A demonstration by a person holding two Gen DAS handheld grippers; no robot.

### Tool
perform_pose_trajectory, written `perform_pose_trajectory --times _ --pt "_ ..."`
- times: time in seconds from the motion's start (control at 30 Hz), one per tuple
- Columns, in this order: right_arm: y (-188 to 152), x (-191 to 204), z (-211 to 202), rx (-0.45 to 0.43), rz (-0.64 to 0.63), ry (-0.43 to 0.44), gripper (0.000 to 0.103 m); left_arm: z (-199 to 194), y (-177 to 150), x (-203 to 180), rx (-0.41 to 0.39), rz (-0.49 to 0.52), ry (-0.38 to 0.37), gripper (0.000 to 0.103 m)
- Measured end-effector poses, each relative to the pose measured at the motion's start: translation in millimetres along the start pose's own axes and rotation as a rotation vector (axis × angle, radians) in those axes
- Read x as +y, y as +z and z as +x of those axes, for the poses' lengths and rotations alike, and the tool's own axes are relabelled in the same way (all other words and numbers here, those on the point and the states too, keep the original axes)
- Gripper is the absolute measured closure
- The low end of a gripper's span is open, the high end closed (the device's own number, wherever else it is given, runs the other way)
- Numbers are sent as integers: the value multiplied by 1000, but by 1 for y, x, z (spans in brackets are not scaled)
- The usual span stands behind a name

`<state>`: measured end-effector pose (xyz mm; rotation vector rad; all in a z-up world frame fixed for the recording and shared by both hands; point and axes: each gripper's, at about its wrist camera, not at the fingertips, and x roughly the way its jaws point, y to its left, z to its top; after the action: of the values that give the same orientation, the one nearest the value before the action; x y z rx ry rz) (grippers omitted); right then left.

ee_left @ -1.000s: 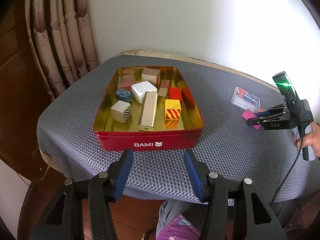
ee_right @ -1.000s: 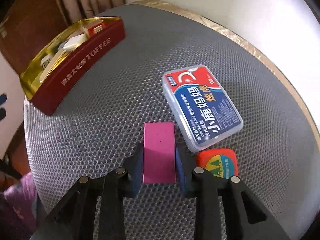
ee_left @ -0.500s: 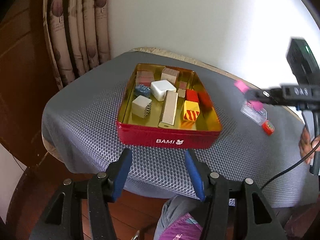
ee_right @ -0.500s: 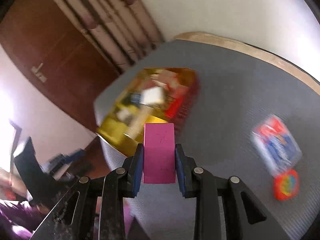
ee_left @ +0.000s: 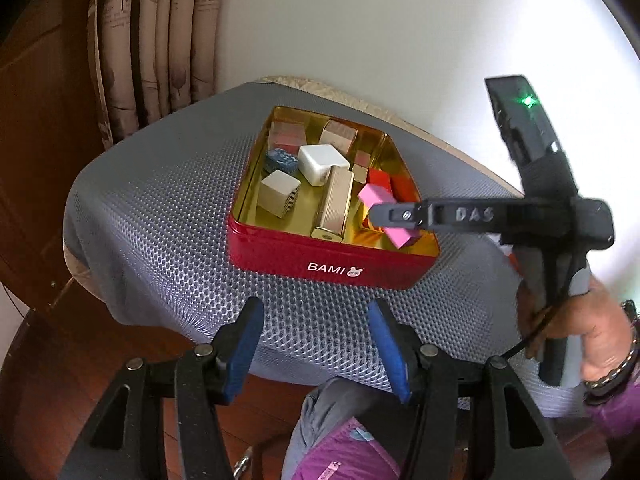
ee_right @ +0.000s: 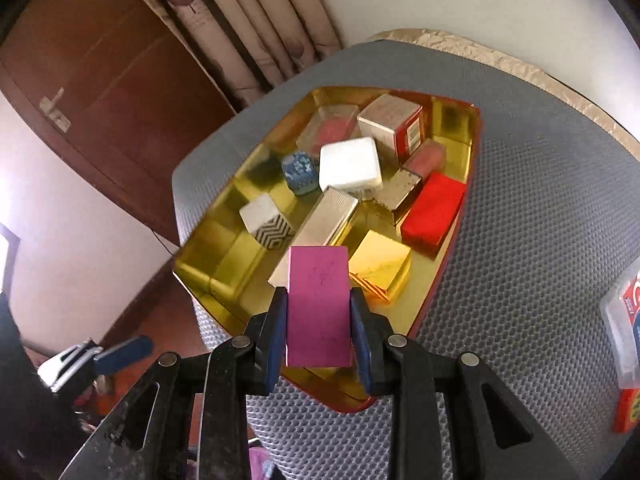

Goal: Organize rigid objects
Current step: 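Grasp the pink block with the right gripper and release it into the tin, then move the right gripper to the orange tape measure and grasp it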

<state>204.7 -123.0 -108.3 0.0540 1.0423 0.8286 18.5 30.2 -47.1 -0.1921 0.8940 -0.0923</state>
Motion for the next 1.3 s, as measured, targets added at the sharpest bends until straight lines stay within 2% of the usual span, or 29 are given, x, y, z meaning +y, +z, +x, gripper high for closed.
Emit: perform_pose_trajectory --times 0.1,0.17,0.23,0.3,0.37,0.43,0.5,0.6,0.7,0.8,0.93,1.13,1.17,1.2,1.23,1.3 --pt "-2 1 2 -13 -10 -40 73 0 0 0 0 -2 0 47" --pt "-2 -3 -1 -29 6 -29 71 1 -1 0 6 -3 -1 47" --pt "-7 -9 -13 -80 36 3 63 3 -2 0 17 -3 -2 47" --pt "-15 -16 -32 -143 65 33 44 5 -3 -1 34 1 1 47" --pt "-34 -30 -60 -229 100 37 40 5 -4 -2 36 3 -5 47" --pt "-61 -51 -88 -284 138 -32 40 3 -5 -4 26 11 -9 47" --pt "-88 -75 -107 -306 159 -142 40 3 -5 -6 22 22 -8 47" --pt "-124 -122 -126 -255 181 -344 38 8 -9 -12 38 46 -5 47" --pt "-133 -155 -131 -206 195 -418 38 16 -14 -20 66 84 8 47" --pt "-128 -172 -130 -179 170 -420 37 18 -18 -30 73 133 22 47" --pt "-112 -186 -107 -117 107 -418 36 13 -22 -46 52 220 50 47" --pt "-96 -197 -91 -102 76 -400 34 11 -25 -70 63 320 64 47" --pt "-97 -198 -94 -103 75 -399 37 11 -25 -72 65 326 61 47" --pt "-97 -197 -94 -100 69 -407 48 11 -25 -74 64 329 58 47" --pt "-98 -196 -95 -103 65 -418 55 12 -24 -78 65 332 54 47" --pt "-103 -195 -100 -109 80 -417 59 13 -23 -83 72 335 48 47"
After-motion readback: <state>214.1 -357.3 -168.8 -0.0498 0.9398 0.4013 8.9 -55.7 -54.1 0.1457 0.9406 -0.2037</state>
